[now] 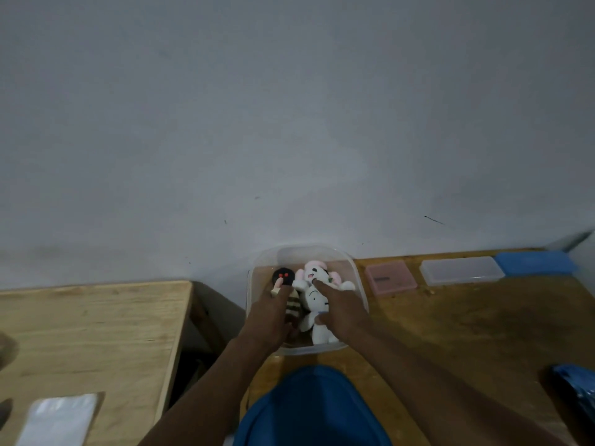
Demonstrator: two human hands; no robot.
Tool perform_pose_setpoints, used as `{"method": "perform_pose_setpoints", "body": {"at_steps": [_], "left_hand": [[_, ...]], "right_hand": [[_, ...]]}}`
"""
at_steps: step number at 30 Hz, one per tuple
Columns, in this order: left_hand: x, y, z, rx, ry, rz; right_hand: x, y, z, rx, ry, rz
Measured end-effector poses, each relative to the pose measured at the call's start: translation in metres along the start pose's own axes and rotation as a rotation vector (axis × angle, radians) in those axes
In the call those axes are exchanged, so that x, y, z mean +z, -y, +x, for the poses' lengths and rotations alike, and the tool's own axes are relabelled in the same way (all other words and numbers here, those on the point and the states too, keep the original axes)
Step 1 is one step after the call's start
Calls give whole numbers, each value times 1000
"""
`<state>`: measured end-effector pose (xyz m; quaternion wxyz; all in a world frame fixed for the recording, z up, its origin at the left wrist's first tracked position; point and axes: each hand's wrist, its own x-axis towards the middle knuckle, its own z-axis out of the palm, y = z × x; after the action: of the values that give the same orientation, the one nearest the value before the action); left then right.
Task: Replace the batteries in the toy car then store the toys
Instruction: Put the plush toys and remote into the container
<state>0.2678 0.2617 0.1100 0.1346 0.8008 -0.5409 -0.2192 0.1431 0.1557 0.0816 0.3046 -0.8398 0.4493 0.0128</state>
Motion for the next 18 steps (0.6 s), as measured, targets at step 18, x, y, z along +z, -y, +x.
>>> {"method": "perform_pose_setpoints", "body": {"at_steps": [18], "left_hand": [[-1,-26,-91,188,-459,147]], "right_hand": [[-16,5,-112,-358,-507,-129]]}}
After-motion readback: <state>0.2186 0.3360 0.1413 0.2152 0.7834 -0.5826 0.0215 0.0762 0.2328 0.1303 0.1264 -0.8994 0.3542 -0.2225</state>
